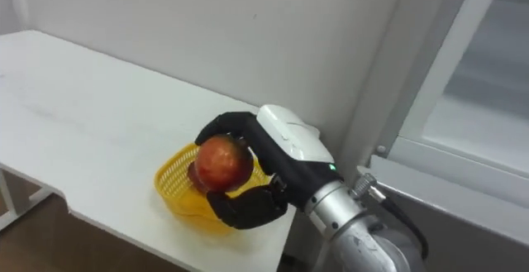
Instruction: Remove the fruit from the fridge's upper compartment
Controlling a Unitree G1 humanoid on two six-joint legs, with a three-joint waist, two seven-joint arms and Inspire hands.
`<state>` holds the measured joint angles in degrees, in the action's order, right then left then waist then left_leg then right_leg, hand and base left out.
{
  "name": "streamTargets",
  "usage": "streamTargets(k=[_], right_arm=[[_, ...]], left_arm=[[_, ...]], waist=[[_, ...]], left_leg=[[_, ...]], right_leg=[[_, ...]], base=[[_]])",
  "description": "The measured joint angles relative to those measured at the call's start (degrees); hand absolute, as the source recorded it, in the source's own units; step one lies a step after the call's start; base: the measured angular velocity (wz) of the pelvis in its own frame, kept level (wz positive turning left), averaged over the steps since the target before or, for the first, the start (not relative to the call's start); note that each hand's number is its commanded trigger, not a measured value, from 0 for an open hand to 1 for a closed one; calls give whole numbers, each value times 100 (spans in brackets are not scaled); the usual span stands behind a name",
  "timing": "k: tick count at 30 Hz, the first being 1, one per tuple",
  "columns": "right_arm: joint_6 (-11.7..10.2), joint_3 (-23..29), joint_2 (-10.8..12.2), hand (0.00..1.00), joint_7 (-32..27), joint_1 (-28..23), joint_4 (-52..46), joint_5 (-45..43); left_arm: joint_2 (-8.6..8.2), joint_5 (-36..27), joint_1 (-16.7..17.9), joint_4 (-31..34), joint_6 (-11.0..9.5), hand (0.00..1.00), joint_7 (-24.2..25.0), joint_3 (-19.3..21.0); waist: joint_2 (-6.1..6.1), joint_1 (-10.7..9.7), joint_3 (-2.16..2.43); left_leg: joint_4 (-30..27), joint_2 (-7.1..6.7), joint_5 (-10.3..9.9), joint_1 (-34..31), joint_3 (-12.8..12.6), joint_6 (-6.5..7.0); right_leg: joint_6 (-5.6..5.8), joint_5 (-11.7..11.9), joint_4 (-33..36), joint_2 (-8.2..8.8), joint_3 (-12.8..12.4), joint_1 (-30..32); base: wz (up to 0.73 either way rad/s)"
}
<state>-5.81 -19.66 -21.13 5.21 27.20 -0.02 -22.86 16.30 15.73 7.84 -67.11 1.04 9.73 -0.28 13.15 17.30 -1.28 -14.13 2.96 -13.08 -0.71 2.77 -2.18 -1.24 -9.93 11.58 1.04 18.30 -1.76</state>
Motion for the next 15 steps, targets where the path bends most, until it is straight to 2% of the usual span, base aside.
streamTargets(k=[6,9,13,15], right_arm=[[37,-433,-4,100,-212,268,707,-2],[37,-472,-4,100,-407,444,1189,17],[39,-524,-7,100,-678,724,1658,17],[39,-542,-11,100,-811,815,1760,18]], left_arm=[[123,-30,-88,19,15,0,-4,-20],[130,-31,-88,19,16,0,-19,-103],[134,-32,-72,17,25,0,-24,-106],[143,-31,-58,17,35,0,-24,-108]], waist=[[96,150,-10],[148,197,-10],[176,214,-11],[198,211,-25]], left_leg=[[-41,-25,-1,-86,137,-1],[-65,-49,0,-173,228,0],[-77,-65,3,-198,259,2],[-80,-66,3,-205,267,2]], right_leg=[[1,0,1,18,120,3],[2,0,1,40,230,41],[3,1,4,53,243,47],[3,1,4,54,248,48]], base=[[13],[13],[4],[0]])
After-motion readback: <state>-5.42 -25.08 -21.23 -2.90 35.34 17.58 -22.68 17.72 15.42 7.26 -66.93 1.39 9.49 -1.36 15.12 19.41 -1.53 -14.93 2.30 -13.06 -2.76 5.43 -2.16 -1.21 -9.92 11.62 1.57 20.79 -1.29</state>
